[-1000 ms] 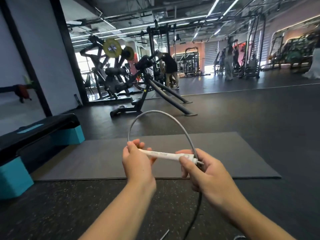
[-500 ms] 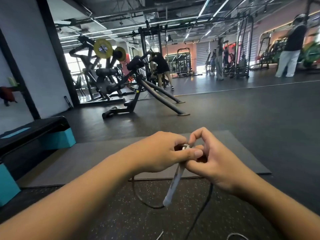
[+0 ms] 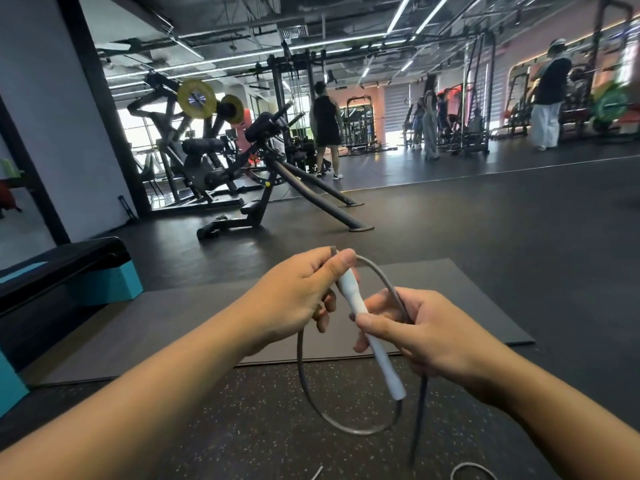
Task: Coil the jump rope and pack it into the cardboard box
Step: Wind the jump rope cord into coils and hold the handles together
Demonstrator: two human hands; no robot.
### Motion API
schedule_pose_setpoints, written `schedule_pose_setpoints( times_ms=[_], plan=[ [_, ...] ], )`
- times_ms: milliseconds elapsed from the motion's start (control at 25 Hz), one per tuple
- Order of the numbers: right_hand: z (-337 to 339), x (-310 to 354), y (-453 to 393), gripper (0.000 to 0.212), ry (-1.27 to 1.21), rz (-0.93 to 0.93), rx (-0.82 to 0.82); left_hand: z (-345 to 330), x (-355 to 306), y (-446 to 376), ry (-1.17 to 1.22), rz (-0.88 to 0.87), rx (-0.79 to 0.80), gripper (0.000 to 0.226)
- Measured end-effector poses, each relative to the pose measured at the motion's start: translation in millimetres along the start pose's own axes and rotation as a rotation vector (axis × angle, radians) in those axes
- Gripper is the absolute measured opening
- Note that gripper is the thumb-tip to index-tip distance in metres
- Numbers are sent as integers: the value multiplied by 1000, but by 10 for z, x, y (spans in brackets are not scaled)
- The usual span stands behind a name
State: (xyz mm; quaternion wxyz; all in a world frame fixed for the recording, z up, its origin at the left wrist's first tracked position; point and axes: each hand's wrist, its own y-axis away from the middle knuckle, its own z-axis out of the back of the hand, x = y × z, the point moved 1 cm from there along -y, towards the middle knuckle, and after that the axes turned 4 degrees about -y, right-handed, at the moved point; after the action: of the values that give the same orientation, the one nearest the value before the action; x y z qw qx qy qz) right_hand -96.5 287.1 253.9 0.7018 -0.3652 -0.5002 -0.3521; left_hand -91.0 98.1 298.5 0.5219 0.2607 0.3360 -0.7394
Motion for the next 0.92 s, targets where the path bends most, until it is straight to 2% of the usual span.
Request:
schedule_pose_setpoints(
  times_ms=[120, 200, 320, 400, 520, 600, 720, 800, 880, 920],
  plan=[
    [66, 4, -2, 22, 114, 30, 9, 152, -54, -34, -37, 65, 71, 25],
    [99, 17, -19, 22, 130, 49, 60, 298, -177, -91, -88, 132, 225, 18],
    [121, 82, -56, 21, 269, 148, 91, 312, -405, -175, -475, 185, 486, 39],
    [179, 138, -55, 20, 306, 181, 105, 314, -450, -226, -659, 141, 519, 52],
    [451, 159, 16, 34, 234, 121, 34, 438, -335, -186, -574, 103, 557, 54],
    [686, 96, 80, 46, 220, 66, -51, 606, -202, -96, -382, 142, 511, 52],
    [897, -54, 159, 64, 132, 37, -117, 797, 10, 10, -129, 146, 268, 51],
    [872, -153, 131, 60, -47, 36, -114, 739, 107, 55, 92, 153, 57, 49],
    [697, -197, 36, 46, -285, 60, -87, 510, 120, 65, 420, 169, -124, 46],
    [574, -193, -20, 46, -415, 75, -66, 361, 103, 52, 577, 169, -197, 44]
  ],
)
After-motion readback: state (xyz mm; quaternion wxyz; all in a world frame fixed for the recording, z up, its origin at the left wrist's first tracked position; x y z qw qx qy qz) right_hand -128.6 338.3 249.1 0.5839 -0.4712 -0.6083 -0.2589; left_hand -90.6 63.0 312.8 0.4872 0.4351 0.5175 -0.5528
